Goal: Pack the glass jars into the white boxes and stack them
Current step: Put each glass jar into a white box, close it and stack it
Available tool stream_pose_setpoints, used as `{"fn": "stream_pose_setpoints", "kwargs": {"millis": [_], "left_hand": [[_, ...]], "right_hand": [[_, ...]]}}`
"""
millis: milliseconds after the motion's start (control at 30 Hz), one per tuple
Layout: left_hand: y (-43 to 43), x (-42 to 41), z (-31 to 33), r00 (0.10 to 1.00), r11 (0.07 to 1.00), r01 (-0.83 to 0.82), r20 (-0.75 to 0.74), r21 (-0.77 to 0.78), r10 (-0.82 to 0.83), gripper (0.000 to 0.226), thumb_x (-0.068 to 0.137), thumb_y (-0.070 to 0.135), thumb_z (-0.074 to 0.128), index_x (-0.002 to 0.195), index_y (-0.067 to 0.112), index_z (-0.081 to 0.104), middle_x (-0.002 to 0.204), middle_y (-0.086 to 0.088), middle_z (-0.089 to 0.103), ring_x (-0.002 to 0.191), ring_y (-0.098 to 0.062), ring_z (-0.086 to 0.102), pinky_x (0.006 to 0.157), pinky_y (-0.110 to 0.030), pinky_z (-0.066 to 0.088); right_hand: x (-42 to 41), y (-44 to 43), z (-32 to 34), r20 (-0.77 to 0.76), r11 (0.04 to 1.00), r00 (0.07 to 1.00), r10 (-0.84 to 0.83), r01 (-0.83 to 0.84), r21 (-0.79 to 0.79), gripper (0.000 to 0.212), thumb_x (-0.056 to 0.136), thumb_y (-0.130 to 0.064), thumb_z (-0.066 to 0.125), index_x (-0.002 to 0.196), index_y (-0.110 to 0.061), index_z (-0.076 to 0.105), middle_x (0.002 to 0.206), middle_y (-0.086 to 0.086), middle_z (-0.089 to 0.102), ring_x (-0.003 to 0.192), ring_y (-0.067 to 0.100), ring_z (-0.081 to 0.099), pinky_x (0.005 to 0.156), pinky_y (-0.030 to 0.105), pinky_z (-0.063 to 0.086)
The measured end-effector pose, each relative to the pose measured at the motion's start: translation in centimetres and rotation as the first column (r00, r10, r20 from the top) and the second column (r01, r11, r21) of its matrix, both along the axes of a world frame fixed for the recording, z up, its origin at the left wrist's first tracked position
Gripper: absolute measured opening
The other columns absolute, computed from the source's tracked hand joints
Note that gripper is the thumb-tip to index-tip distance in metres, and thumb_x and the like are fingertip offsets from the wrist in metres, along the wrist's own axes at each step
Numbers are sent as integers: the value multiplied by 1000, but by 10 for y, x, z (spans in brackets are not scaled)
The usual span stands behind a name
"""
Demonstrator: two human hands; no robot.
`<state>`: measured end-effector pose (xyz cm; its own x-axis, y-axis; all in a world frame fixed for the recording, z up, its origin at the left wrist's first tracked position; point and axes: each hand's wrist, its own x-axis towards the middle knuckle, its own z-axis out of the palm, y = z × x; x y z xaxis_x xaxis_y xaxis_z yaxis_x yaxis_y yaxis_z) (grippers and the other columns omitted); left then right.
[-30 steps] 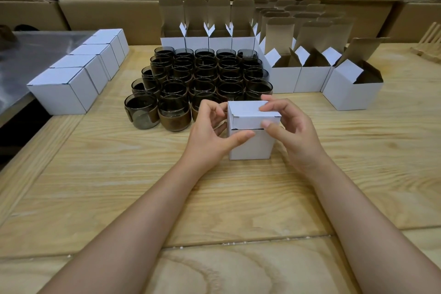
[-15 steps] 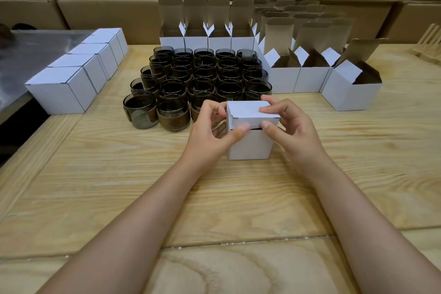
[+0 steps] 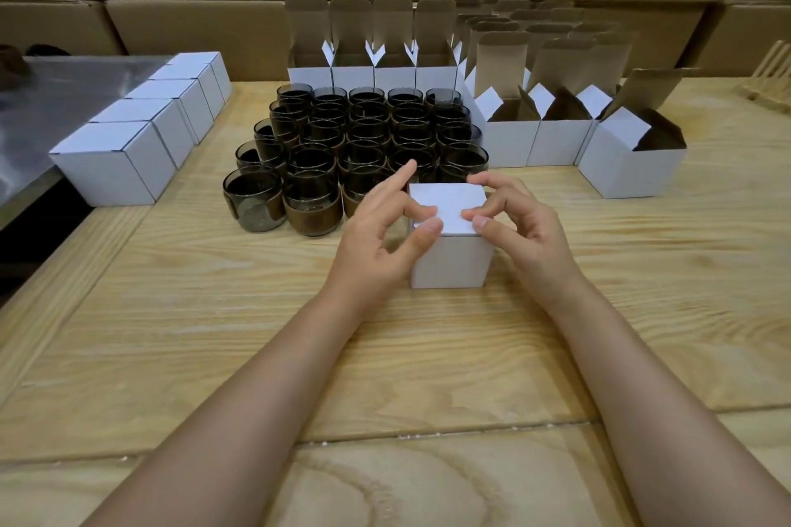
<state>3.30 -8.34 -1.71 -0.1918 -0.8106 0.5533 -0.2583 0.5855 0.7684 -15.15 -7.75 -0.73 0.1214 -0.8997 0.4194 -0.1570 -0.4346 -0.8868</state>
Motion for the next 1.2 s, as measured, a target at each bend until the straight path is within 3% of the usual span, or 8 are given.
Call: {"fn": "stream_pose_setpoints", "kwargs": {"millis": [67,200,333,433,533,667,933,1200], "left_hand": [[1,-2,1,991,982,-78,94,-173,95,17,91,25,59,86,10,66,136,-1,53,134,-14,43,110,-31,32],[8,-9,3,936,888,-101,260,-449,238,23,94,10,49,96,1,70,114,-5,70,114,-19,62,106,-44,36],[20,-11,10,865,772,-45,362,-635,348,26,87,0,48,96,0,73,103,-12,72,102,-27,69,94,-48,47],[34,-13,18,801,745,-57,415,-665,432,30,90,26,54,93,4,73,87,-13,68,80,-30,67,71,-42,51],[44,-8,21,710,723,-104,458,-683,535,39,84,46,61,78,7,68,74,-11,59,64,-27,57,61,-36,48],[54,30,21,597,664,-192,451,-723,664,24,73,29,67,68,8,57,67,-10,53,55,-27,50,53,-33,40],[66,150,23,287,518,-340,438,-785,852,19,75,25,48,69,7,45,63,-13,42,51,-30,43,50,-35,31],[46,239,12,228,493,-660,473,-568,851,26,80,27,47,86,3,55,79,-21,55,67,-40,53,60,-49,45]], "right_hand": [[0,-1,0,7,1000,1000,4,-4,8,8,79,-14,58,74,-16,64,127,9,53,126,17,46,88,10,41],[-6,-3,0,143,987,989,46,-67,146,23,81,-18,47,82,-9,69,128,1,54,124,14,49,97,32,41],[-4,0,0,166,991,985,45,-64,116,29,85,-19,43,90,-8,69,127,4,57,118,14,54,87,24,47],[1,0,-6,142,999,990,-17,10,52,29,89,-21,43,101,-10,67,111,1,66,98,18,63,80,30,51],[2,-2,-11,107,990,985,-139,138,18,25,90,-28,44,99,-19,66,94,-6,68,82,18,61,77,37,49],[2,-5,-15,109,986,981,-163,166,-13,23,91,-28,46,92,-19,68,83,6,67,71,20,59,70,32,49],[1,-7,-17,87,987,983,-159,160,-9,21,87,-28,51,85,-18,69,71,-1,67,65,14,57,64,23,48],[2,-9,-18,55,987,985,-162,162,7,19,86,-27,53,81,-19,69,70,0,67,62,14,56,62,21,47]]}}
